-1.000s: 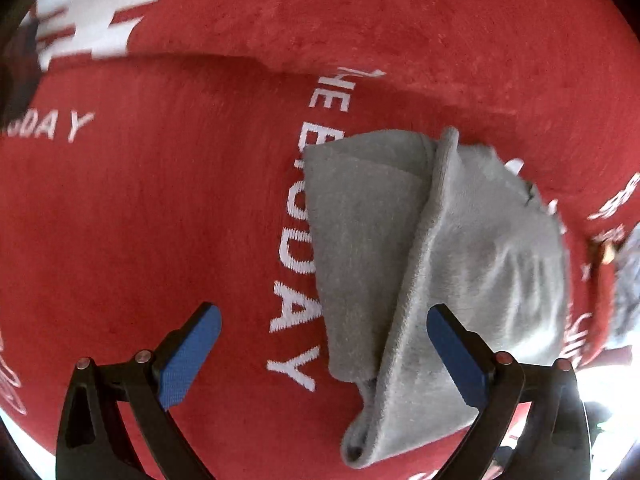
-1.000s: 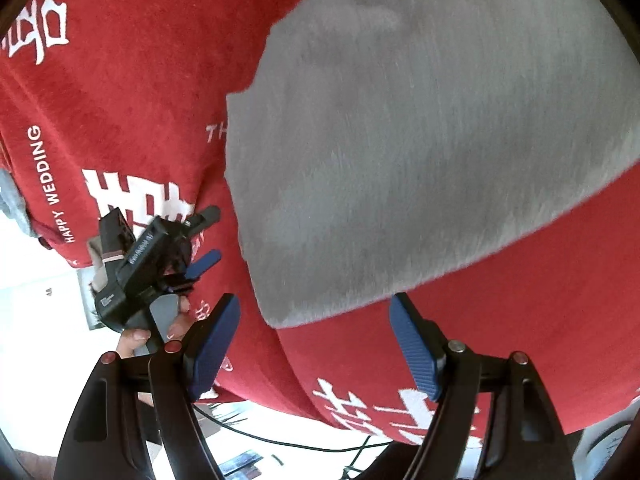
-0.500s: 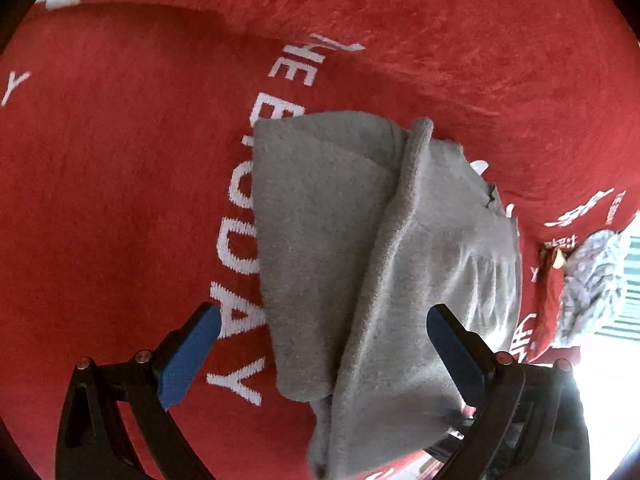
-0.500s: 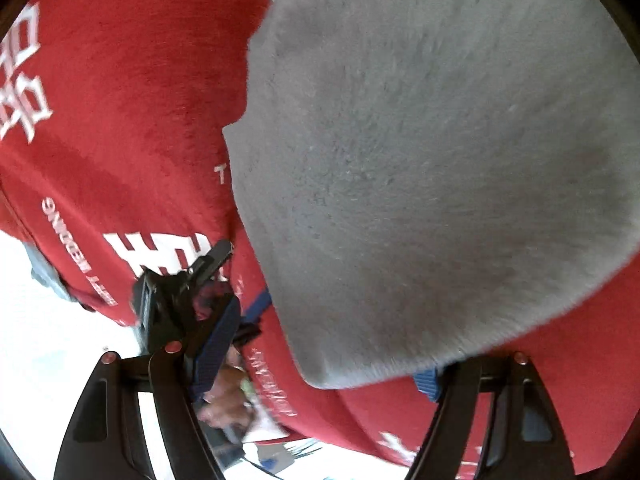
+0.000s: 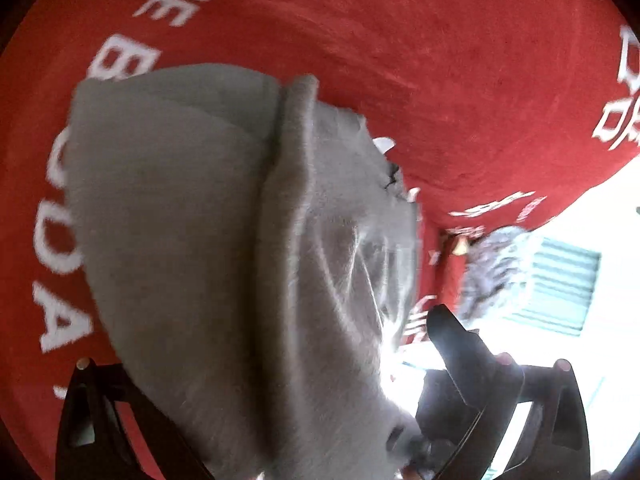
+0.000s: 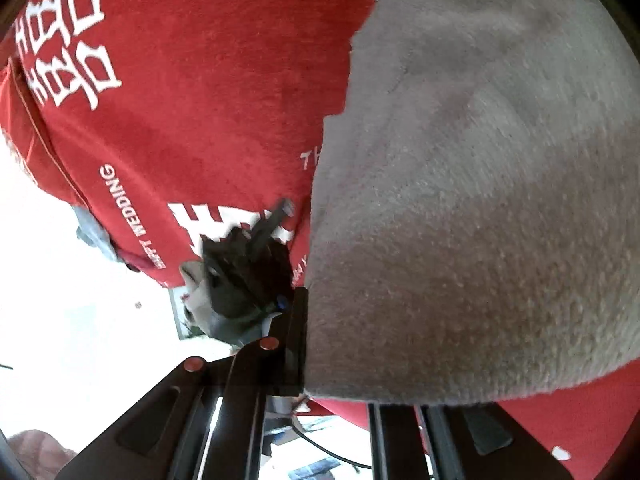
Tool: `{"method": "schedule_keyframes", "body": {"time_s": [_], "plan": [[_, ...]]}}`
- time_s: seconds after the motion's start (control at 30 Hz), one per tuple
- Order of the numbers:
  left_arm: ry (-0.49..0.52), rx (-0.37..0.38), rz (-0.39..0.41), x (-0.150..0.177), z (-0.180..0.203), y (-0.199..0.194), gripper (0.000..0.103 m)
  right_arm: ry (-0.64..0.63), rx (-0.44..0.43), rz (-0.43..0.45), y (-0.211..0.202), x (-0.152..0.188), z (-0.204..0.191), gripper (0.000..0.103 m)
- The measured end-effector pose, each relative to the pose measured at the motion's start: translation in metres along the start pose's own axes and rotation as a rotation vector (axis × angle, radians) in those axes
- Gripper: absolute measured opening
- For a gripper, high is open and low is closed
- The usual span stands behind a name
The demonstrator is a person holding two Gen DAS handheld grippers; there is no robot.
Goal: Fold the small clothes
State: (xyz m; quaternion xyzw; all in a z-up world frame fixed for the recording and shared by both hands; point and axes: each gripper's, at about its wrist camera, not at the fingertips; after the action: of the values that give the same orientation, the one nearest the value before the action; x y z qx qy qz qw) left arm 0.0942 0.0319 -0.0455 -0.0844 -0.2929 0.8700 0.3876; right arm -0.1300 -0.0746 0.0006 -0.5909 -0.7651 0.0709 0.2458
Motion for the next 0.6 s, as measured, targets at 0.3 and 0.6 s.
{"method": "schedule_keyframes", "body": {"time_s": [0.3, 0.6], "plan": [[0.126, -0.311, -0.044, 0.004, 0.025, 0.021, 0.047, -0.107, 0.355, -0.153, -0.007, 0.014, 0.001, 0.024], [0.203, -0.469, -0.021, 0.008, 0.043, 0.02, 0.027, -0.265, 0.537, 0.137, -0.068, -0.057, -0.035, 0.007]]}}
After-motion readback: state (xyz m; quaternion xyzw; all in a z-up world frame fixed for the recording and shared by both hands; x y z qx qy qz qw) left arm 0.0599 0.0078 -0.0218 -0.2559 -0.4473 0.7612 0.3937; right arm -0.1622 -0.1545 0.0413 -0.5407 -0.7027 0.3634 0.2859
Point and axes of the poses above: each gripper's, at about its wrist camera, not at the fingertips, and y roughly the way its jaws point, z to its right, x to its underside, and after that the axes turned 9 degrees about y, right-handed
